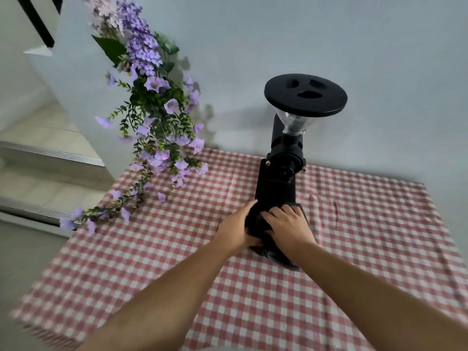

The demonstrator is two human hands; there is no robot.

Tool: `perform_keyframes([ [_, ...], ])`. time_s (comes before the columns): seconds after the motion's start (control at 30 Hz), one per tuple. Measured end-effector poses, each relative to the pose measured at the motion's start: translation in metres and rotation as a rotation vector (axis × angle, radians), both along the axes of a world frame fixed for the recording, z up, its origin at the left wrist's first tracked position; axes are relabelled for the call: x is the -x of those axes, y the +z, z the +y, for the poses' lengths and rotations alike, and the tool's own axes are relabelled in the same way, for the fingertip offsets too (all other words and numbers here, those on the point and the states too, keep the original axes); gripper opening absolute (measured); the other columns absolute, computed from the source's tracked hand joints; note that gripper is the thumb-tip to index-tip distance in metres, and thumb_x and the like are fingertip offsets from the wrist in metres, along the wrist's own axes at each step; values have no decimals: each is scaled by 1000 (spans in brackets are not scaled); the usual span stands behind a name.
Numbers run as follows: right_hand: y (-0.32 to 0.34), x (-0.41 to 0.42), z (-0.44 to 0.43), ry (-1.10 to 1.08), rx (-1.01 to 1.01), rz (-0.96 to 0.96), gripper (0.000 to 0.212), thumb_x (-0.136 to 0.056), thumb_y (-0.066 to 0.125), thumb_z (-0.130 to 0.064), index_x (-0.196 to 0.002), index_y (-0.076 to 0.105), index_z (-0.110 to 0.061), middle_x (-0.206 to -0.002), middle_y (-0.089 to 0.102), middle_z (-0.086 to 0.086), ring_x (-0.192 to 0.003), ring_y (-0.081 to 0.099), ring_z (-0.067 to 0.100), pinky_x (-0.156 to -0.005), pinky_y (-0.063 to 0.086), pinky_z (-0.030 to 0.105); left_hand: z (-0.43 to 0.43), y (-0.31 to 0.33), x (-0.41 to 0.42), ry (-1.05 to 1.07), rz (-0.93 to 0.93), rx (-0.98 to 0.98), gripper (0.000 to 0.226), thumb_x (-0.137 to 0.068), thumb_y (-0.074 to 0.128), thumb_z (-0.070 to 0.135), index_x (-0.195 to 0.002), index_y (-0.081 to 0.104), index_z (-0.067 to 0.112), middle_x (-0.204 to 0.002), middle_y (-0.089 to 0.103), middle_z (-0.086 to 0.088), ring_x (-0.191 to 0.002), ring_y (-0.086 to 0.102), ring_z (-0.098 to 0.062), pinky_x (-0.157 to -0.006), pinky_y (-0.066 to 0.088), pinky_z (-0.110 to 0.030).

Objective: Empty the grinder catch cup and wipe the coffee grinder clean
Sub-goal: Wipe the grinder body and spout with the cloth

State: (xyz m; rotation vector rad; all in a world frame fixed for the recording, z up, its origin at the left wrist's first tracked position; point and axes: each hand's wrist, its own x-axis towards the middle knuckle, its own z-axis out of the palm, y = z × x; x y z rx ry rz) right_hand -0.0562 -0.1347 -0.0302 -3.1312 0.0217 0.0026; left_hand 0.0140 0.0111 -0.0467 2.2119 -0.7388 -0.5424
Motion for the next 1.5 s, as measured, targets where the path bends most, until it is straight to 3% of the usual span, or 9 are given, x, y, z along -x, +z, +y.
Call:
perform_keyframes([
  [0.23,-7,-1,-17,35,-402,-163,33,-83,67,-6,-115,68,-12,-102,71,7,-95,61,31,-89,47,38,0,-5,-3,17,-31,-12,97,-73,79,33,-150,21,31,-133,58,1,-116,58,-17,-95,47,-29],
  [0.43,-21,1,-3,85,-4,-223,61,-52,90,-20,-108,70,-9,-86,72,5,-73,68,24,-68,58,36,2,1,-2,-48,-62,-58,101,-76,77,23,-150,11,40,-125,61,-3,-108,60,-18,-94,48,-32],
  [0.53,-23,-5,-4,104,2,-259,53,-52,89,-14,-101,72,-8,-75,71,2,-64,66,22,-61,57,32,1,1,-5,-37,-52,-115,103,-75,78,24,-147,8,48,-118,63,-1,-101,62,-17,-90,51,-32],
  [0.67,-24,-2,-16,107,-311,-352,40,-63,82,2,-101,73,-5,-88,76,7,-79,72,27,-70,60,38,1,4,-3,-41,-68,-143,102,-75,78,30,-147,8,47,-120,63,-1,-105,61,-19,-91,51,-36],
  [0.87,-36,17,-6,147,17,-311,69,-61,86,-23,-124,61,-10,-121,67,8,-104,66,33,-89,53,49,-2,5,-2,-57,-117,-209,101,-78,75,32,-149,4,42,-117,64,-3,-100,62,-21,-86,53,-35],
  [1.0,-30,4,-8,183,3,-379,63,-52,88,-7,-112,68,-8,-101,74,9,-80,71,26,-69,59,37,-4,7,-5,-67,-99,-244,102,-79,75,31,-149,2,41,-110,64,-5,-95,63,-21,-85,54,-37],
  [1.17,-29,10,-16,130,-294,-486,49,-51,80,20,-94,75,-4,-94,75,10,-86,73,27,-70,61,41,-4,5,-3,-69,-148,-286,97,-86,67,15,-148,-2,43,-91,62,-4,-77,62,-18,-73,57,-37],
  [1.33,-15,27,-18,-205,-68,-400,27,-78,72,-24,-105,73,-18,-112,69,3,-102,59,30,-81,53,45,-5,5,-6,-88,-140,-274,99,-83,71,27,-148,-2,41,-105,63,-5,-89,63,-20,-82,55,-39],
  [1.5,-18,20,14,-354,-69,-271,43,-67,82,-11,-108,72,-15,-103,71,9,-98,60,43,-75,54,49,-5,3,-7,-66,-239,-337,93,-89,61,11,-149,-3,42,-88,57,-1,-78,60,-16,-70,53,-31],
])
